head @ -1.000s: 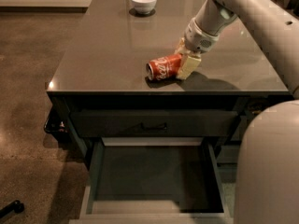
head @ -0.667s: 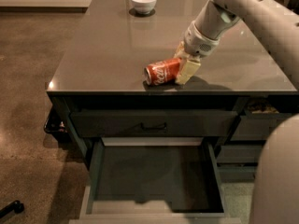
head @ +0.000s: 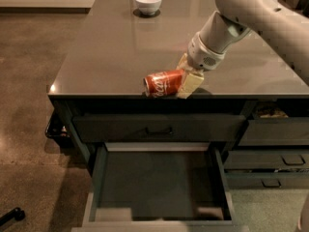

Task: Place coke can into middle drawer

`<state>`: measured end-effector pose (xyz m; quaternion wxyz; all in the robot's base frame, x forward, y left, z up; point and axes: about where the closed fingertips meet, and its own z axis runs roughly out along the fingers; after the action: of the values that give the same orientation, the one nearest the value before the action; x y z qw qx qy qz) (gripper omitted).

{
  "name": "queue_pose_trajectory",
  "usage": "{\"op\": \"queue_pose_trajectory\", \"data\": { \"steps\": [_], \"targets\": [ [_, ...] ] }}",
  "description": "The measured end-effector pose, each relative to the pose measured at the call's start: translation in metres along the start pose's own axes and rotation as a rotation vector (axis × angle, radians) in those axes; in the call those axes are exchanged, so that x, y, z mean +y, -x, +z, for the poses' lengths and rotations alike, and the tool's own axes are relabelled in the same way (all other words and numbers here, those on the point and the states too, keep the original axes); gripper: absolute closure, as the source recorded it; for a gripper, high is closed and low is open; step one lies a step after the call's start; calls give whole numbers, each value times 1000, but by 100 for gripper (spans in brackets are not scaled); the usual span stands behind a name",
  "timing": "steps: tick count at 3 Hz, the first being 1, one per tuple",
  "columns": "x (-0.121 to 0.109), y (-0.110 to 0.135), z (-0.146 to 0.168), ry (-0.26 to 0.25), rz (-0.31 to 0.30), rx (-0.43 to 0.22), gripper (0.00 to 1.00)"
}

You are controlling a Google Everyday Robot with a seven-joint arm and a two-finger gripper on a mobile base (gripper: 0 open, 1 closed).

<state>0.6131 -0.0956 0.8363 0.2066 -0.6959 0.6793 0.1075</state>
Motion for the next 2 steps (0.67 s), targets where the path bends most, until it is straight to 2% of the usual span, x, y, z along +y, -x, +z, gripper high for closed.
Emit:
{"op": "queue_pose_trajectory", "data": {
  "steps": [1,2],
  "targets": [
    [5,0,1,-2,7,-2,100],
    [14,5,-10,-50,-1,49,100]
  ]
}}
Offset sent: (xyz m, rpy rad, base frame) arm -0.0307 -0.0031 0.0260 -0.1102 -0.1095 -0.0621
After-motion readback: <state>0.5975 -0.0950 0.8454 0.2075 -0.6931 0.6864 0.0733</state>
